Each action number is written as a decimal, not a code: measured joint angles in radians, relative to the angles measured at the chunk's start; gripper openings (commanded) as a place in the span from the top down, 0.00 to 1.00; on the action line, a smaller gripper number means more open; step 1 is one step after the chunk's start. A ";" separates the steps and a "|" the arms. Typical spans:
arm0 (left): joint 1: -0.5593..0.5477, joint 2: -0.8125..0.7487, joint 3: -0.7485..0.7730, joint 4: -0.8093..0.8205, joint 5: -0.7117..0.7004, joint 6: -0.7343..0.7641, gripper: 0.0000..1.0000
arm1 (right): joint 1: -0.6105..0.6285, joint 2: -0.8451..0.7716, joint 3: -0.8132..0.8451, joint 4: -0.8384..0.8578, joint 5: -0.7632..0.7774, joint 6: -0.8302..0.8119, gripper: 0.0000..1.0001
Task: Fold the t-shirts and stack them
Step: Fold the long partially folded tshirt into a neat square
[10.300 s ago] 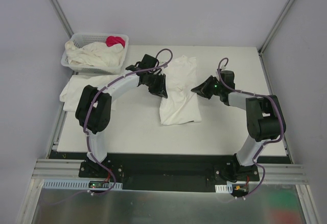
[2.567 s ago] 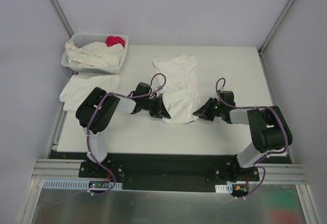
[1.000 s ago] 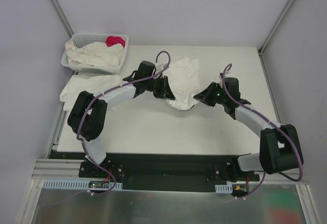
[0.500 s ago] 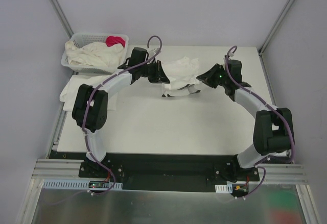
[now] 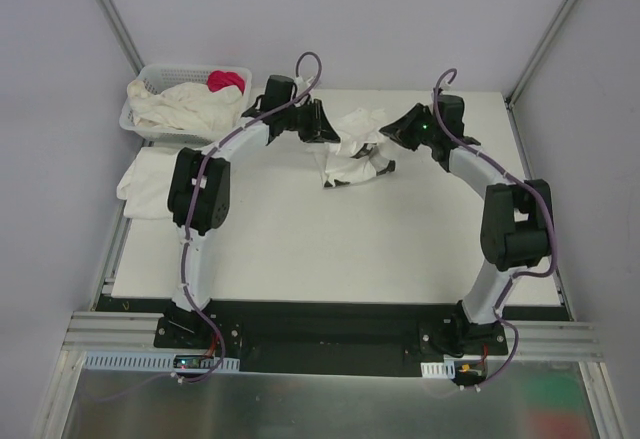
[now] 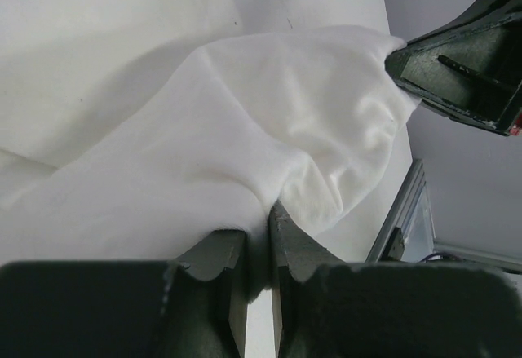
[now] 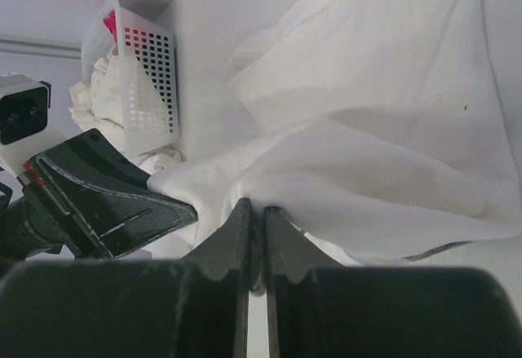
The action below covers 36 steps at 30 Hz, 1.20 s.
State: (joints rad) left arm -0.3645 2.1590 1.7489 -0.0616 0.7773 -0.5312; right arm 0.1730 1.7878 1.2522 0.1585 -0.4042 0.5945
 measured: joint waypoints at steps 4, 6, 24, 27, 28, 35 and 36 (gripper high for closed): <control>0.000 0.057 0.071 -0.001 0.010 -0.013 0.89 | -0.002 0.059 0.053 0.000 0.000 0.005 0.99; 0.000 0.076 0.097 -0.005 0.016 -0.019 0.89 | -0.003 0.092 0.082 -0.001 -0.002 0.009 0.99; 0.061 0.276 0.325 -0.005 0.064 -0.064 0.88 | -0.056 0.344 0.367 -0.035 -0.020 0.051 0.99; 0.074 0.326 0.376 -0.003 0.079 -0.076 0.88 | -0.061 0.390 0.422 -0.053 -0.025 0.053 0.99; 0.077 0.336 0.383 -0.003 0.079 -0.081 0.88 | -0.061 0.408 0.443 -0.054 -0.027 0.053 0.99; 0.092 0.362 0.392 0.001 0.080 -0.092 0.85 | -0.061 0.529 0.579 -0.089 -0.042 0.065 0.62; 0.092 0.362 0.392 0.005 0.080 -0.092 0.84 | -0.061 0.542 0.586 -0.090 -0.043 0.065 0.60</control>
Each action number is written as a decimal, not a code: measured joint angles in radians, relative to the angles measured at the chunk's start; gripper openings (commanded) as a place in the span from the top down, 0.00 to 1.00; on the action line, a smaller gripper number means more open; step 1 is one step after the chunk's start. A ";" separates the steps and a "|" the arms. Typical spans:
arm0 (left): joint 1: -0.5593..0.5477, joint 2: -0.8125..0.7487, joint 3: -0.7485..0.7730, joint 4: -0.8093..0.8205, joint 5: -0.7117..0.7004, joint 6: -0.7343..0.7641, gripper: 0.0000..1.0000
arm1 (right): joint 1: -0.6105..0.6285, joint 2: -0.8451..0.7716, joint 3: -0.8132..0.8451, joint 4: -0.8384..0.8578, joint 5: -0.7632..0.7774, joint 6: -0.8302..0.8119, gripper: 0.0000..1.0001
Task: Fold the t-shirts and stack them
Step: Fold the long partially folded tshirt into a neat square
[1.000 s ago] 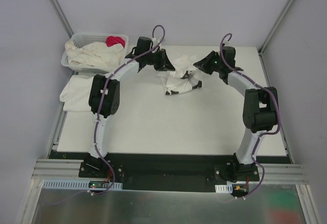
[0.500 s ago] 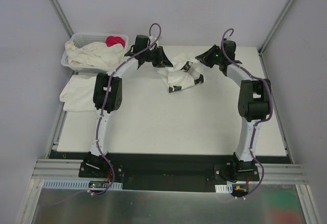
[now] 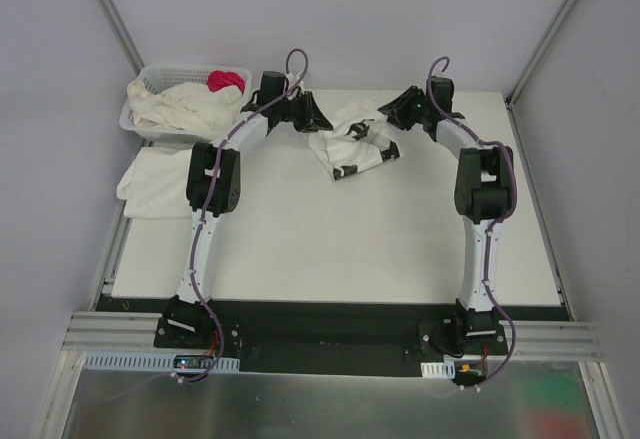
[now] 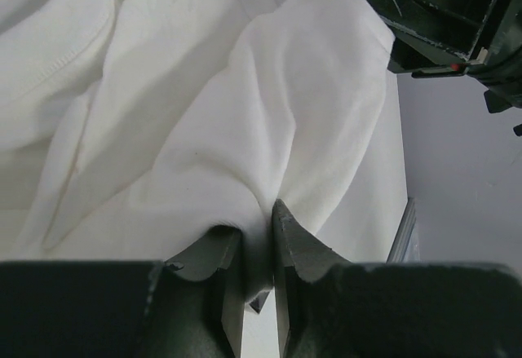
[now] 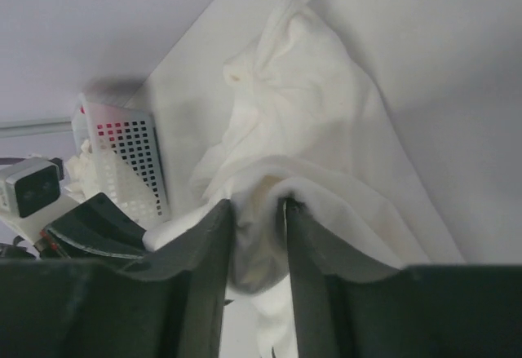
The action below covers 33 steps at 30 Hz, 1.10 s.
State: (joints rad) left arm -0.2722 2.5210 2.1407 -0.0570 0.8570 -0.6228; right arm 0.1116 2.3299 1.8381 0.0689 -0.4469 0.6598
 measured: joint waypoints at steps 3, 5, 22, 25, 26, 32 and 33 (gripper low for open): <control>0.005 0.000 0.000 0.002 0.000 0.001 0.74 | -0.001 0.017 0.002 -0.010 0.001 0.005 0.53; 0.006 0.000 0.000 0.004 0.000 0.001 0.63 | -0.001 0.023 0.002 -0.019 0.002 0.006 0.50; 0.006 -0.095 -0.147 0.007 -0.014 0.042 0.25 | -0.040 0.021 0.188 -0.127 0.024 -0.055 0.36; 0.008 -0.181 -0.210 0.005 -0.027 0.060 0.26 | -0.056 -0.003 0.187 -0.144 0.032 -0.080 0.54; 0.008 -0.209 -0.228 0.007 -0.030 0.066 0.26 | -0.061 -0.021 0.166 -0.143 0.039 -0.089 0.67; 0.012 -0.388 -0.313 0.020 -0.037 0.093 0.27 | -0.065 -0.228 -0.119 -0.093 0.039 -0.093 0.99; 0.012 -0.414 -0.327 0.024 -0.040 0.095 0.27 | -0.061 -0.267 -0.176 -0.073 0.039 -0.087 0.99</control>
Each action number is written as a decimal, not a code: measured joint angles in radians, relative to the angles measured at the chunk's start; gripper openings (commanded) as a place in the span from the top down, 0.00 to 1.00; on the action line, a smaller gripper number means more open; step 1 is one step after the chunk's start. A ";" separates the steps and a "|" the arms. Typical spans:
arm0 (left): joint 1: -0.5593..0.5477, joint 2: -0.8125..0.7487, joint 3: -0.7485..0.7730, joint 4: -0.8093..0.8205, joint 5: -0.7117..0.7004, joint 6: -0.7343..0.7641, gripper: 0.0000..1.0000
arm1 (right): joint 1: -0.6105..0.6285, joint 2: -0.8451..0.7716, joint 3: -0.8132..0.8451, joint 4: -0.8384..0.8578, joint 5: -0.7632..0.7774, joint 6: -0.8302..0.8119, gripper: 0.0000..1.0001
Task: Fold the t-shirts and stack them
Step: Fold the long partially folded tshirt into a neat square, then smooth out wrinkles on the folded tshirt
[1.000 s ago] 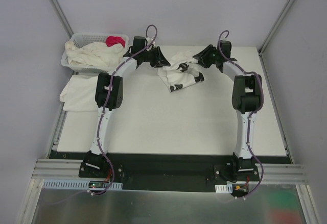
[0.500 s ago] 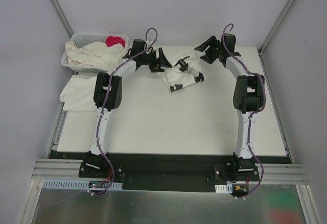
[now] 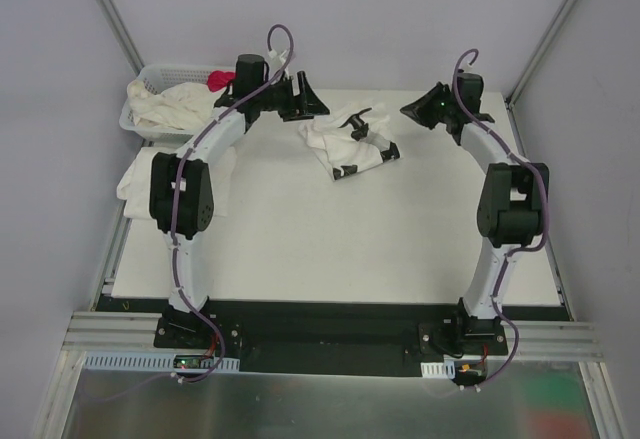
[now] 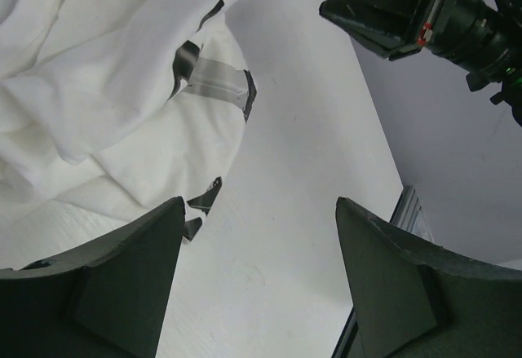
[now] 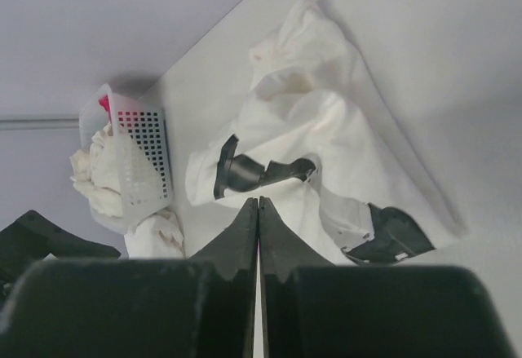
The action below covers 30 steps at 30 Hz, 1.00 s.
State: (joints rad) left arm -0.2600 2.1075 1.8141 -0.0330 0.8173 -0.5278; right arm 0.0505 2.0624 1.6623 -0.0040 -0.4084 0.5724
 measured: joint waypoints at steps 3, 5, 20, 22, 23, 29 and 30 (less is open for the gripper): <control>-0.001 -0.034 -0.021 0.006 -0.004 0.003 0.27 | 0.023 -0.090 -0.133 0.051 -0.002 0.013 0.99; -0.002 -0.038 -0.033 0.010 -0.008 0.005 0.27 | 0.051 -0.123 -0.192 0.081 -0.003 0.019 0.99; -0.029 -0.033 -0.050 0.000 -0.006 0.004 0.28 | 0.167 0.245 0.142 0.123 -0.065 0.075 0.99; -0.029 -0.032 -0.049 0.000 -0.002 0.004 0.28 | 0.165 0.330 0.216 0.125 -0.079 0.104 0.99; -0.029 -0.030 -0.046 -0.002 0.001 0.004 0.28 | 0.165 0.356 0.233 0.129 -0.082 0.117 0.99; -0.029 -0.010 -0.006 -0.008 0.025 0.000 0.29 | 0.166 0.527 0.339 0.156 -0.110 0.227 0.99; -0.029 -0.005 0.005 -0.009 0.034 -0.001 0.29 | 0.166 0.551 0.357 0.163 -0.121 0.248 0.99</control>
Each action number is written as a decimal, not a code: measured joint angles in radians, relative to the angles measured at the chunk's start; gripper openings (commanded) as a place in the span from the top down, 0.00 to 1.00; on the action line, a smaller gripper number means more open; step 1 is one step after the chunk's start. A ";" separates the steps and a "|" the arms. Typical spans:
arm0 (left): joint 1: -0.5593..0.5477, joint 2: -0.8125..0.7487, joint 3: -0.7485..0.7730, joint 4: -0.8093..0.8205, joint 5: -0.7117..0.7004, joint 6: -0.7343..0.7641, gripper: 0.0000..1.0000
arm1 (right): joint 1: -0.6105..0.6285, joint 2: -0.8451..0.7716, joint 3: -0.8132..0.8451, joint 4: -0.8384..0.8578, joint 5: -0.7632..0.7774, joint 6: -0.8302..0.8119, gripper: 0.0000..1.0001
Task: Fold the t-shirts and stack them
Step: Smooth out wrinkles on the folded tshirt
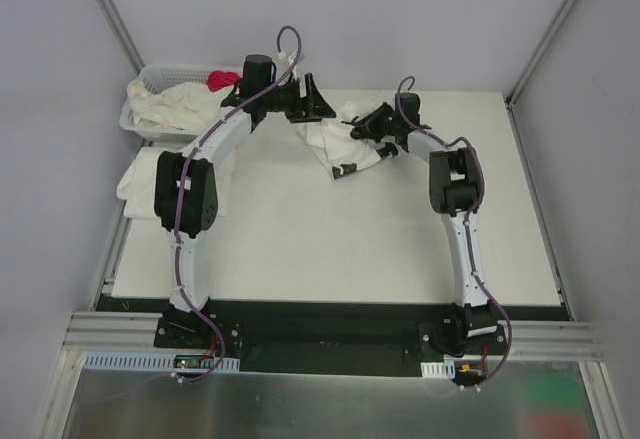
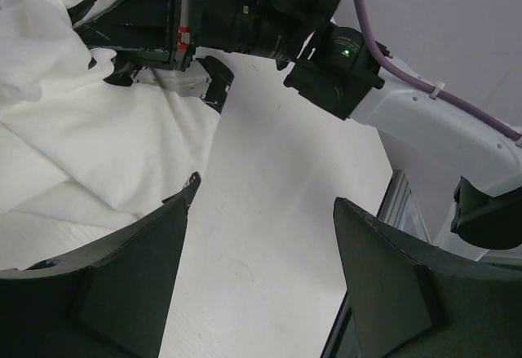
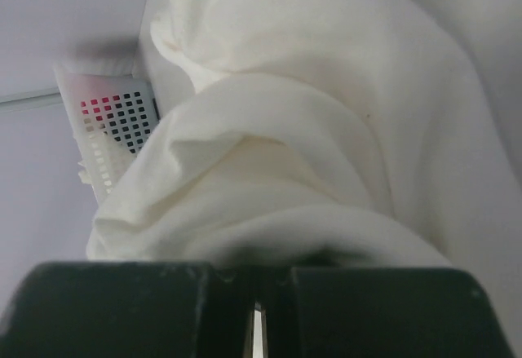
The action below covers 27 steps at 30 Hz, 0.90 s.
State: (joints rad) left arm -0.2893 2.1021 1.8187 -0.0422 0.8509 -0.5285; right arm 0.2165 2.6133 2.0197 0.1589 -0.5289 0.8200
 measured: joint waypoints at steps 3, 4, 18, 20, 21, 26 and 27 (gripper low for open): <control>0.000 0.007 0.021 -0.001 0.011 -0.002 0.29 | 0.002 0.018 0.016 0.018 -0.018 0.034 0.99; 0.000 0.008 0.025 -0.001 0.013 -0.002 0.29 | 0.004 0.017 0.009 0.029 -0.018 0.039 0.99; -0.006 0.040 0.031 -0.008 0.035 -0.002 0.30 | 0.069 -0.277 -0.576 0.285 -0.022 0.085 0.99; -0.006 0.040 0.027 -0.008 0.035 -0.001 0.30 | 0.084 -0.329 -0.658 0.297 -0.027 0.082 0.99; -0.006 0.040 0.025 -0.008 0.035 0.000 0.31 | 0.092 -0.363 -0.712 0.306 -0.026 0.079 0.99; -0.006 0.040 0.013 -0.008 0.035 0.003 0.31 | 0.116 -0.475 -0.879 0.308 -0.037 0.065 0.86; -0.006 0.040 0.011 -0.008 0.035 0.004 0.31 | 0.116 -0.481 -0.884 0.307 -0.039 0.061 0.84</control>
State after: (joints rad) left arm -0.2958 2.1418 1.8294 -0.0502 0.8856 -0.5247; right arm 0.3328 2.1326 1.1355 0.4664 -0.5678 0.8810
